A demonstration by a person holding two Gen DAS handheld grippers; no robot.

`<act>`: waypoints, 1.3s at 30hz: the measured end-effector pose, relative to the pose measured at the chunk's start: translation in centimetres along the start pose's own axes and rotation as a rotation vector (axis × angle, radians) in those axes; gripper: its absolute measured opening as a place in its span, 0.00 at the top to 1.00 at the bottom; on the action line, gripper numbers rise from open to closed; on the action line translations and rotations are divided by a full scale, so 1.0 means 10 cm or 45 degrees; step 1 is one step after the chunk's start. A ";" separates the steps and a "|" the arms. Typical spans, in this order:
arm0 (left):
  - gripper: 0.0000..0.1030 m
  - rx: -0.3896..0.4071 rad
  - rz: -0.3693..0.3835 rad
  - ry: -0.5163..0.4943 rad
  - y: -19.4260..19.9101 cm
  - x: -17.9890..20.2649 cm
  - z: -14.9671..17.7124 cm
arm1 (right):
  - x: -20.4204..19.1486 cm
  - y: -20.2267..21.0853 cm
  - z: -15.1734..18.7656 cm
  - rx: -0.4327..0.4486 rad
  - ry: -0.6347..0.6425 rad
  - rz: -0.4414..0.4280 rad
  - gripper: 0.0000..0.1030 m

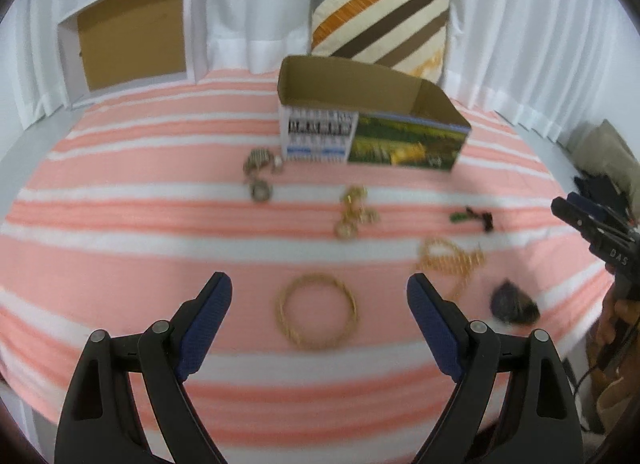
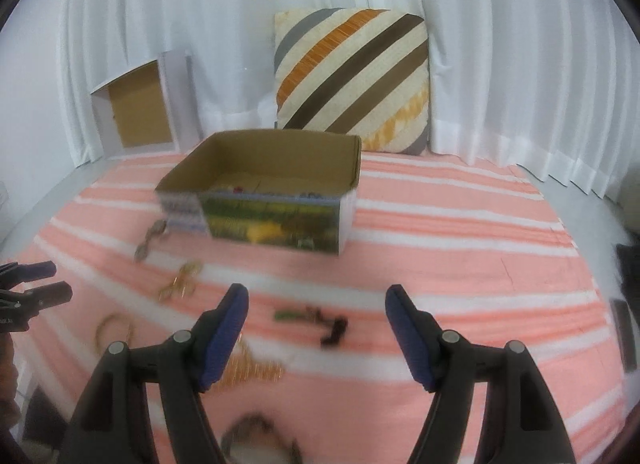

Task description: Organize jewelry

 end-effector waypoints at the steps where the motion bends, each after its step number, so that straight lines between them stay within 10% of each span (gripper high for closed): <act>1: 0.12 0.001 0.001 0.000 0.02 0.01 0.08 | 0.00 0.06 0.09 0.000 -0.003 0.001 0.30; 17: 0.12 -0.115 -0.041 -0.001 -0.23 -0.01 0.87 | 0.18 0.14 1.29 -0.193 -0.049 -0.105 0.29; 39: 0.00 -0.149 -0.152 -0.052 -0.60 0.06 0.64 | -0.05 -0.12 1.35 -0.138 0.100 -0.085 0.09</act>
Point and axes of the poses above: each gripper's, at about its wrist camera, not at the fingertips, and y roughly against the way its jaws point, x to its right, z to its underside, the point moved 5 cm from there along -y, roughly the way its jaws point, and after that the axes turned 8 degrees about -y, right-handed, at the moved point
